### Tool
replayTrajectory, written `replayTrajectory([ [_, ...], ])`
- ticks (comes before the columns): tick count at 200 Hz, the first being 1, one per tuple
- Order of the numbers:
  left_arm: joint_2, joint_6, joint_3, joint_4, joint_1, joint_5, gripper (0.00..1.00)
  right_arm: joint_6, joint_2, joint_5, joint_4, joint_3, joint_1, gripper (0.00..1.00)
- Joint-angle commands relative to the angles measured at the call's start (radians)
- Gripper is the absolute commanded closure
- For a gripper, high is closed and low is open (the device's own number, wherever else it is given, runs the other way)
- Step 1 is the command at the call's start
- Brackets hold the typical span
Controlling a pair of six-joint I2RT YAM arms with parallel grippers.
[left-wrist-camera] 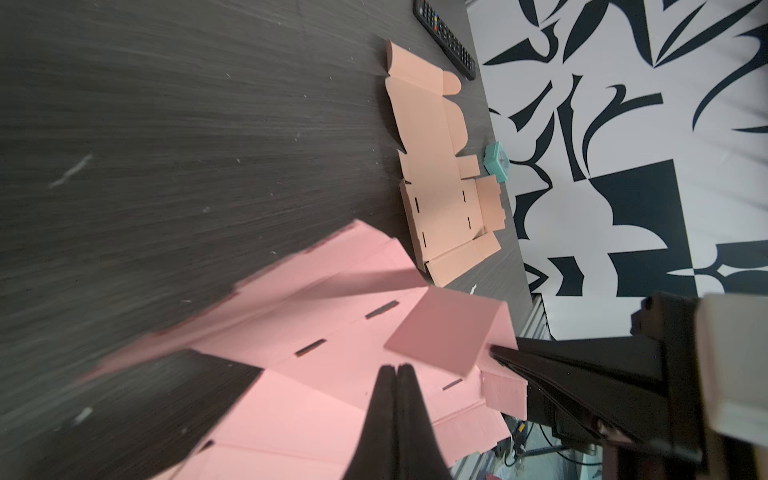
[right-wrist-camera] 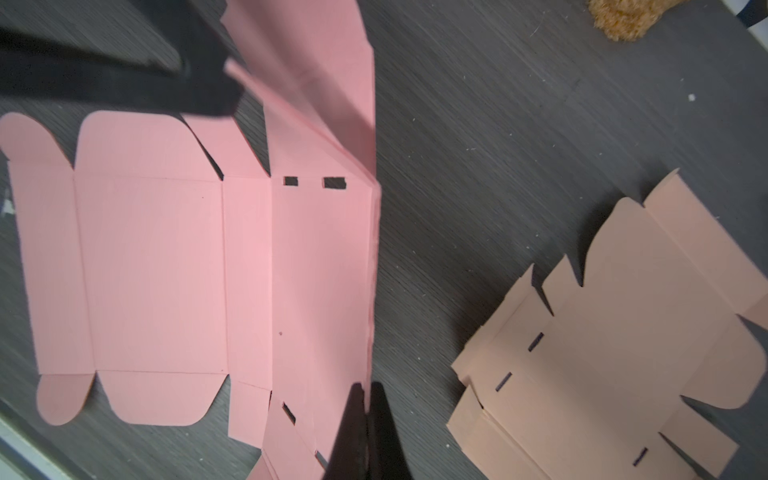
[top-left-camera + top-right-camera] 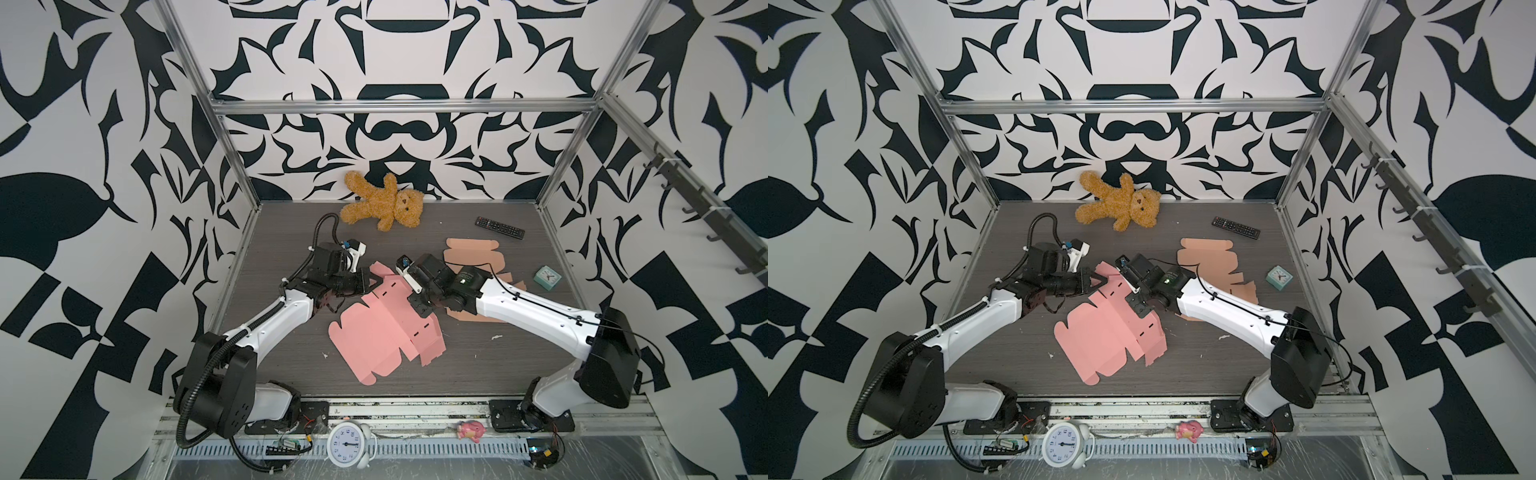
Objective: Fold the paper box
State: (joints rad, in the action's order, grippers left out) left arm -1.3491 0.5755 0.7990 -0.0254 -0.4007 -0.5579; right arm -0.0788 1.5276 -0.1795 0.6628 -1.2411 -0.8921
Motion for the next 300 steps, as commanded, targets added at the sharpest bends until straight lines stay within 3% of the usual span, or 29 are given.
replayTrajectory([
  [1,0.020,-0.024,0.014,0.003,0.020,-0.043,1.00,0.127,-0.042,-0.092,0.021,-0.051,-0.004,1.00],
  [51,-0.018,0.009,0.043,0.028,0.138,-0.129,0.99,0.247,0.023,-0.145,0.022,-0.109,-0.005,1.00],
  [127,-0.147,0.039,0.022,0.120,0.333,-0.127,0.90,0.316,0.227,-0.282,0.073,-0.275,-0.090,1.00],
  [159,-0.280,-0.077,0.104,0.018,0.357,-0.095,0.90,0.332,0.270,-0.285,0.088,-0.322,-0.109,1.00],
  [199,-0.369,-0.079,0.109,0.068,0.354,-0.168,0.88,0.385,0.308,-0.325,0.081,-0.347,-0.134,1.00],
  [300,-0.295,-0.021,-0.029,0.173,0.282,-0.205,0.83,0.507,0.348,-0.430,-0.016,-0.305,-0.137,1.00],
])
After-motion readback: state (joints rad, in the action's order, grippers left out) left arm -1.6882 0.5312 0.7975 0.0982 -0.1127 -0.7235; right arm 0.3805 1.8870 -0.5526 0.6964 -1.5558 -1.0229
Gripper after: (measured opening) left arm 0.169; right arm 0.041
